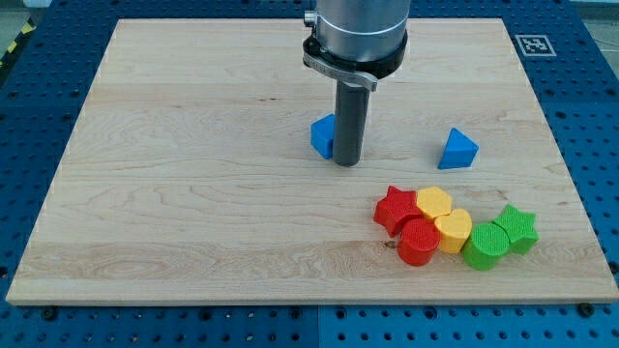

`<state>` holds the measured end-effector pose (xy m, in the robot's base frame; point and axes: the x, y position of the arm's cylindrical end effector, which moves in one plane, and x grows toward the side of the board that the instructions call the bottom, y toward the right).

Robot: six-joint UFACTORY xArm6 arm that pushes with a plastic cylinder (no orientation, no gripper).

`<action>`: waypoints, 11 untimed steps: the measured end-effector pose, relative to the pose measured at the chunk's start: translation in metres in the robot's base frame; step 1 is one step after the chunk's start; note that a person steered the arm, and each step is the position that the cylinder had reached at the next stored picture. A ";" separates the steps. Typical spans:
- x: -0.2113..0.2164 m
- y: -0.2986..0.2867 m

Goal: Point your arm above the yellow hexagon

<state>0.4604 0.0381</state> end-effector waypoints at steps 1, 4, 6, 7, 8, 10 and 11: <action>0.000 -0.001; -0.018 -0.019; -0.003 -0.013; 0.007 0.000; 0.023 0.015; 0.028 0.045; 0.032 0.054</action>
